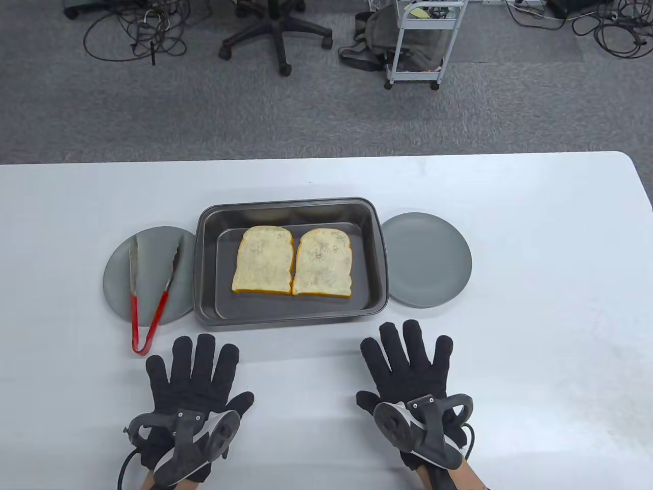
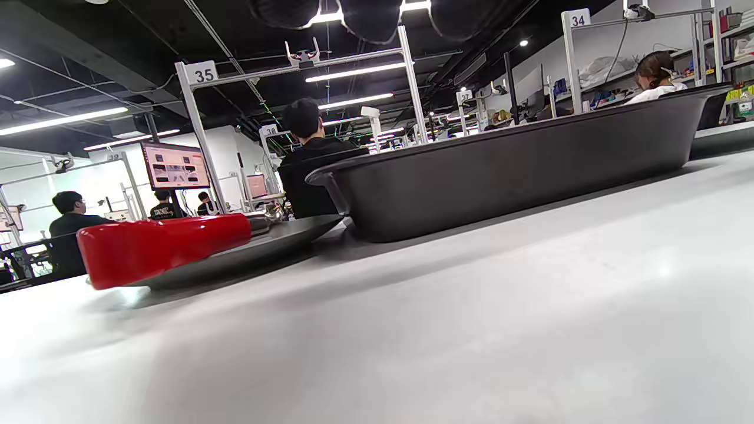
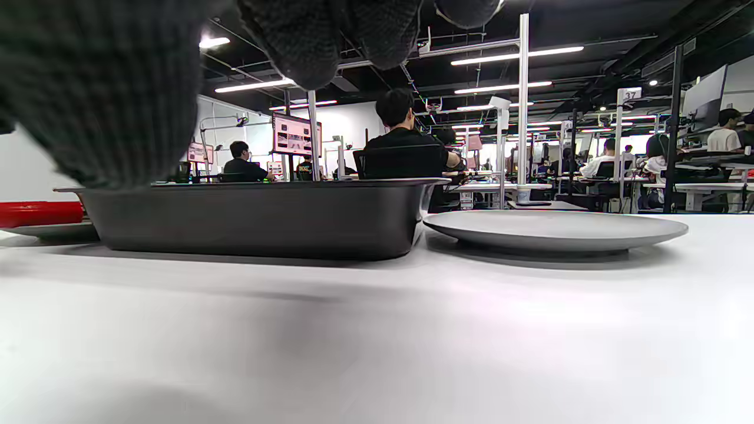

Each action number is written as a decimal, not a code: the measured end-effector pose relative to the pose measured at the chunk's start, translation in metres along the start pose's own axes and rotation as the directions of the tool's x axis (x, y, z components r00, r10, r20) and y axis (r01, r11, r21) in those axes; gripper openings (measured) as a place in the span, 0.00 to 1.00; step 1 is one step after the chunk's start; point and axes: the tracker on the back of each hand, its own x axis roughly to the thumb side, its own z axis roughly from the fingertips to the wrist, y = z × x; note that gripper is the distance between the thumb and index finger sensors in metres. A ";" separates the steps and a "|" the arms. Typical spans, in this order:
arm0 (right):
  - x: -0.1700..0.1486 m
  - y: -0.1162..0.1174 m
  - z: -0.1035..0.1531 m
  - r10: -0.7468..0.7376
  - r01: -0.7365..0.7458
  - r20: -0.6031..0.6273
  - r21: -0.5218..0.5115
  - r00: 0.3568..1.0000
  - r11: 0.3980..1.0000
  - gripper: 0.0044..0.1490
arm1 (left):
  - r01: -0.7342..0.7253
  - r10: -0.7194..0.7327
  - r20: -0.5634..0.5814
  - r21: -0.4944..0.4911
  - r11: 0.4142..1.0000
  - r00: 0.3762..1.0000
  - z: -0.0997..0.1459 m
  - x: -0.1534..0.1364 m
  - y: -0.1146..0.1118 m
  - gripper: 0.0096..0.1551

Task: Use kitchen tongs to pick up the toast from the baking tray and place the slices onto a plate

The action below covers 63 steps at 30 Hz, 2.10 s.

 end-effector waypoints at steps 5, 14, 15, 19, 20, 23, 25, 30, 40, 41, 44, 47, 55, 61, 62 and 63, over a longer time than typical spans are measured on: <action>-0.001 0.001 0.000 -0.026 0.026 -0.005 0.013 1.000 1.000 0.59 | -0.002 0.002 -0.004 0.005 1.000 1.000 0.000 0.000 0.000 0.51; -0.001 0.001 0.000 -0.039 0.040 -0.006 0.011 0.999 0.999 0.58 | 0.001 -0.001 -0.014 0.007 1.000 1.000 0.001 -0.002 0.000 0.51; -0.001 0.001 0.000 -0.042 0.042 -0.005 0.011 0.999 0.999 0.58 | -0.001 0.001 -0.015 0.007 1.000 1.000 0.001 -0.003 0.000 0.51; -0.001 0.002 0.000 -0.047 0.047 -0.005 0.014 0.999 0.999 0.58 | -0.005 0.005 -0.019 0.008 1.000 1.000 0.000 -0.003 0.000 0.51; -0.001 0.002 0.000 -0.044 0.045 -0.005 0.016 0.999 0.999 0.58 | -0.006 0.006 -0.019 0.008 1.000 1.000 0.000 -0.003 0.000 0.51; -0.002 0.002 0.000 -0.043 0.043 -0.005 0.017 0.999 0.999 0.58 | -0.011 0.011 -0.018 0.006 1.000 1.000 0.000 -0.004 -0.001 0.51; -0.002 0.002 0.001 -0.043 0.043 -0.008 0.024 0.999 0.999 0.58 | -0.017 0.017 -0.018 0.005 1.000 1.000 0.000 -0.004 -0.001 0.51; -0.004 0.003 0.000 -0.053 0.054 -0.012 0.030 0.999 0.998 0.60 | -0.025 0.025 -0.018 0.006 1.000 1.000 -0.001 -0.005 -0.001 0.50; -0.004 0.003 0.000 -0.062 0.062 -0.006 0.035 0.998 0.997 0.59 | -0.030 0.030 -0.018 -0.011 1.000 0.999 -0.002 -0.005 -0.002 0.51; -0.004 0.003 0.000 -0.062 0.062 -0.005 0.038 0.998 0.997 0.59 | -0.031 0.031 -0.018 -0.013 0.999 0.999 -0.002 -0.005 -0.002 0.51; -0.004 0.003 0.000 -0.064 0.064 -0.006 0.042 0.998 0.997 0.59 | -0.032 0.031 -0.021 -0.019 0.999 0.999 -0.002 -0.006 -0.002 0.52; -0.005 0.002 0.000 -0.071 0.071 -0.009 0.044 0.997 0.996 0.59 | -0.066 0.065 -0.037 -0.008 0.998 0.997 -0.002 -0.010 0.001 0.52; -0.006 0.001 0.000 -0.093 0.093 -0.012 0.047 0.996 0.995 0.59 | -0.212 0.217 -0.156 0.047 0.976 0.964 -0.017 -0.048 0.017 0.52; -0.007 0.005 -0.002 -0.109 0.111 -0.024 0.085 0.994 0.990 0.59 | -0.280 0.278 -0.287 0.033 0.959 0.917 -0.042 -0.096 0.023 0.57; -0.007 0.005 -0.002 -0.108 0.109 -0.023 0.088 0.994 0.990 0.59 | -0.285 0.277 -0.306 0.019 0.958 0.911 -0.046 -0.102 0.021 0.58; -0.007 0.006 -0.002 -0.107 0.109 -0.024 0.093 0.994 0.990 0.59 | -0.296 0.277 -0.337 -0.004 0.955 0.900 -0.052 -0.110 0.018 0.59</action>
